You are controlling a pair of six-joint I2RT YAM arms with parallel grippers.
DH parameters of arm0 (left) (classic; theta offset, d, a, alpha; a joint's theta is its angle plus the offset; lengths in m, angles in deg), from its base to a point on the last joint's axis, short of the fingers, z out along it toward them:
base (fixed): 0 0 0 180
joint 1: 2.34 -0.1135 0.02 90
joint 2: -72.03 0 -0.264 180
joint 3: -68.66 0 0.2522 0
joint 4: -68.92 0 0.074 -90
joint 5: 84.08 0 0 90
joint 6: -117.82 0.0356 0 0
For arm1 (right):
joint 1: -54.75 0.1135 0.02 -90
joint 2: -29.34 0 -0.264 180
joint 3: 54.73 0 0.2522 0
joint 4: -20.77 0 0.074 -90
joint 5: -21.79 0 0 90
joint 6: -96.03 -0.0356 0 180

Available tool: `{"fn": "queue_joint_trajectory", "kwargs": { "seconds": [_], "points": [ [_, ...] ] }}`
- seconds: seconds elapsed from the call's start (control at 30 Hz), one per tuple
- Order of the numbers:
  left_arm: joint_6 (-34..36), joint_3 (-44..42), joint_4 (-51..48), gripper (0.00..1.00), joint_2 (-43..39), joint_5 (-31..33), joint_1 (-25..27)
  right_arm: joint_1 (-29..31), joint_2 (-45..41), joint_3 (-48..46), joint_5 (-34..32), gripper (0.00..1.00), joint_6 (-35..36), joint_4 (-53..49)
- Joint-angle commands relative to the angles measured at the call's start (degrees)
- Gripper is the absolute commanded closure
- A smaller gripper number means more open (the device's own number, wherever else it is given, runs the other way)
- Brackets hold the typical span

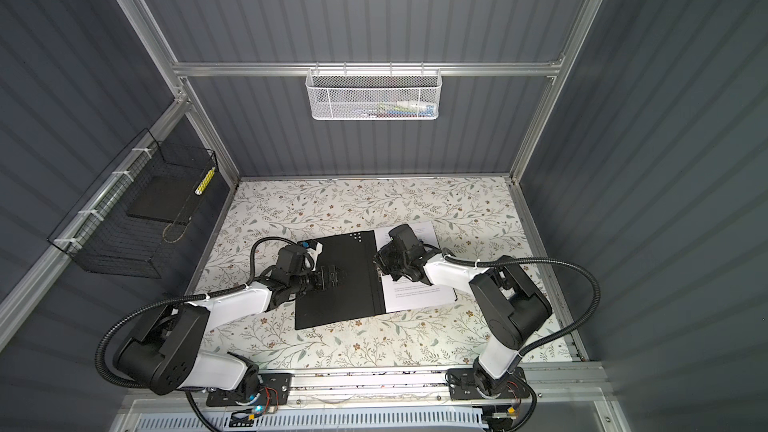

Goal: Put the files into the folder

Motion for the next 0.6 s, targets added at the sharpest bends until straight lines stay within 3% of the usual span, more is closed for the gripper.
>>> {"fn": "queue_joint_trajectory", "kwargs": {
  "seconds": [0.0,0.57],
  "points": [
    [-1.27,-1.98,-5.52,0.00,0.76,-1.51,-0.01,0.48,1.01,1.02,0.63,0.86,-0.54,0.53],
    [-1.35,-2.03,-5.63,0.00,0.90,-1.54,0.02,0.84,0.22,-0.67,0.68,0.86,-1.35,1.50]
  ]
}}
